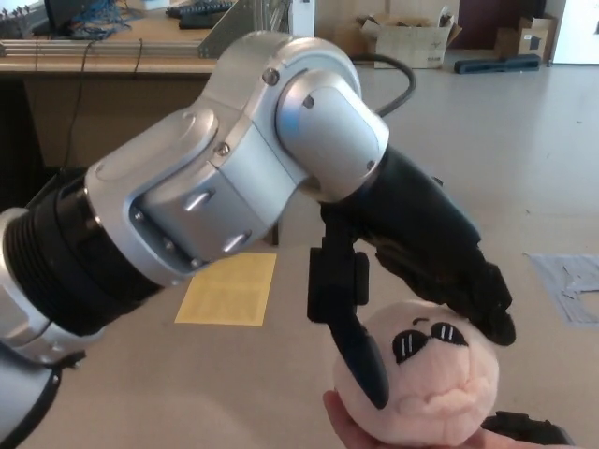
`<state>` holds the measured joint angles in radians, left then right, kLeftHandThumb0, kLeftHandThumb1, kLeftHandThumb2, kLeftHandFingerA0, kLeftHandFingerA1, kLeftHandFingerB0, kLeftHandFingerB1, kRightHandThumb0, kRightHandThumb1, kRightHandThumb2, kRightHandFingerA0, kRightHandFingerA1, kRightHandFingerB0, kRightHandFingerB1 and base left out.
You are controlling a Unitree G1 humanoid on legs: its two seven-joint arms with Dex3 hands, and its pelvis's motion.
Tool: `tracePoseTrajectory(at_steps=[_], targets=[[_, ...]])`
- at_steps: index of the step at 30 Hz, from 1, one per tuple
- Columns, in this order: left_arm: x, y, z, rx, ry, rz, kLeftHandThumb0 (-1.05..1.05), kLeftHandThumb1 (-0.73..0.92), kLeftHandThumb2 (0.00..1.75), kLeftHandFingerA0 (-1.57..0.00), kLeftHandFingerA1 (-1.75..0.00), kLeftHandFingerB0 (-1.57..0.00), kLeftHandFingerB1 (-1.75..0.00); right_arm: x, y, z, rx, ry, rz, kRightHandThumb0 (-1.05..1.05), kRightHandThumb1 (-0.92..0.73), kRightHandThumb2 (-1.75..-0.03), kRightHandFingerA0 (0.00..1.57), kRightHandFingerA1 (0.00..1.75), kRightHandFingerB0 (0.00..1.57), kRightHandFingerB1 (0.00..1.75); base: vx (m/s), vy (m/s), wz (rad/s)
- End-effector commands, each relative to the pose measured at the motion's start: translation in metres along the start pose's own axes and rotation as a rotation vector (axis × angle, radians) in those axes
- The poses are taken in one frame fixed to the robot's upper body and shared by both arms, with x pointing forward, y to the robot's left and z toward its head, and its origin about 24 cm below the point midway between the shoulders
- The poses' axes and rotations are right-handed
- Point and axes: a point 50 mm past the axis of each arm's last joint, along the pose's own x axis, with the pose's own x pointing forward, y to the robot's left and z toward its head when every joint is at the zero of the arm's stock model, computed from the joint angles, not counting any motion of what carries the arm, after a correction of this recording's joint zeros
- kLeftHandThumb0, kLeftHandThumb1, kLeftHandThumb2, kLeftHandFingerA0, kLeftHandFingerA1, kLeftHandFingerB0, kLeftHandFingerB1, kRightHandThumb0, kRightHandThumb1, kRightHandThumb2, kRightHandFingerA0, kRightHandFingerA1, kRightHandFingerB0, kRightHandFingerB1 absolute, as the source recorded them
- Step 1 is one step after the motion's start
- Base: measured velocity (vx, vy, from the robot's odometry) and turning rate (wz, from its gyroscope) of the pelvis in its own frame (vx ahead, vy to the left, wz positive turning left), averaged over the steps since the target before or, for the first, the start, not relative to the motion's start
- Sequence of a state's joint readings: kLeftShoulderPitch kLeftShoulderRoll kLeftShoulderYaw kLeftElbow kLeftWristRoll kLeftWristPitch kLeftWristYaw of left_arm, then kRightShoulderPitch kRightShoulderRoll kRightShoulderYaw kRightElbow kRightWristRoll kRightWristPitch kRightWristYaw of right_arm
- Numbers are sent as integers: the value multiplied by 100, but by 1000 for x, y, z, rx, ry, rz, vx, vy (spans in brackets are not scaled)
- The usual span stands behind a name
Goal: The robot extends its left hand to pick up an emotional support dumpling from the palm of a person and brings its hand down by its side. Then it extends its arm again to hand the dumpling back to the person.
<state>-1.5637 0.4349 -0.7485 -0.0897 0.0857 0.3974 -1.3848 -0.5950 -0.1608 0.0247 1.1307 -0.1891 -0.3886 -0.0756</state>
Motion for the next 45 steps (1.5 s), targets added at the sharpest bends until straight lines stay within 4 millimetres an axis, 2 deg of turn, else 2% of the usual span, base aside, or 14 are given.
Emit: tracePoseTrajectory(at_steps=[1, 15, 16, 19, 20, 22, 23, 25, 26, 27, 28, 34, 37, 45], targets=[[5, -5, -4, -59, 54, -19, -105, 55, 69, 0, 0, 0, 0, 3, -4, 5, 1, -22, -7, -36, -55, -57, 56, 42, 73, 45, 0, 0, 0], [32, -29, -7, -104, -12, -12, -105, 51, 92, 0, 0, 0, 0, 5, -4, 8, -3, -28, -4, -36, -55, -57, 56, 42, 73, 45, 0, 0, 0], [33, -30, -8, -109, -15, -10, -105, 57, 132, 0, -10, 0, -1, 5, -4, 9, -3, -28, -4, -36, -55, -57, 56, 42, 73, 45, 0, 0, 0], [34, -31, -8, -107, -16, -5, -105, 58, 133, 0, -10, 0, -1, 5, -4, 9, -3, -29, -5, -36, -55, -57, 56, 42, 73, 45, 0, 0, 0], [34, -33, -6, -77, -20, 10, -77, 69, 143, 0, -24, 0, -10, 5, -4, 9, -3, -29, -5, -36, -55, -57, 56, 42, 73, 45, 0, 0, 0], [35, -36, -5, -32, -28, 43, -80, 77, 149, 0, -15, 0, -1, 5, -4, 9, -3, -29, -5, -36, -55, -57, 56, 42, 73, 45, 0, 0, 0], [35, -36, -5, -23, -29, 56, -105, 58, 105, 0, 0, 0, 0, 6, -4, 10, -3, -31, -5, -36, -55, -57, 56, 42, 73, 45, 0, 0, 0], [35, -36, -5, -10, -31, 73, -105, 58, 105, 0, 0, 0, 0, 7, -5, 12, -3, -33, -6, -36, -55, -57, 56, 42, 73, 45, 0, 0, 0], [37, -38, -5, -7, -50, 114, -105, 45, 133, 0, 0, 0, 0, 7, -5, 13, -2, -35, -8, -36, -55, -57, 56, 42, 73, 45, 0, 0, 0], [39, -41, -6, -4, -76, 176, -105, 45, 133, 0, 0, 0, 0, 8, -5, 14, 0, -37, -10, -36, -55, -57, 56, 42, 73, 45, 0, 0, 0], [39, -42, -6, -10, -88, 194, -105, 59, 103, 0, 0, 0, 0, 9, -5, 15, 1, -38, -10, -36, -55, -57, 56, 42, 73, 45, 0, 0, 0], [45, -49, -10, 53, -153, 386, -105, 70, 108, 0, 0, 0, 0, 13, -8, 22, -1, -49, -12, -36, -55, -57, 56, 42, 73, 45, 0, 0, 0], [45, -49, -8, 80, -137, 374, -105, 69, 122, 0, 0, 0, 0, 13, -7, 23, 0, -52, -11, -36, -55, -57, 56, 42, 73, 45, 0, 0, 0], [40, -45, -17, 97, -93, 343, -105, 73, 121, 0, 0, 0, 0, 21, -11, 38, 7, -78, -24, -36, -55, -57, 56, 42, 73, 45, 0, 0, 0]])
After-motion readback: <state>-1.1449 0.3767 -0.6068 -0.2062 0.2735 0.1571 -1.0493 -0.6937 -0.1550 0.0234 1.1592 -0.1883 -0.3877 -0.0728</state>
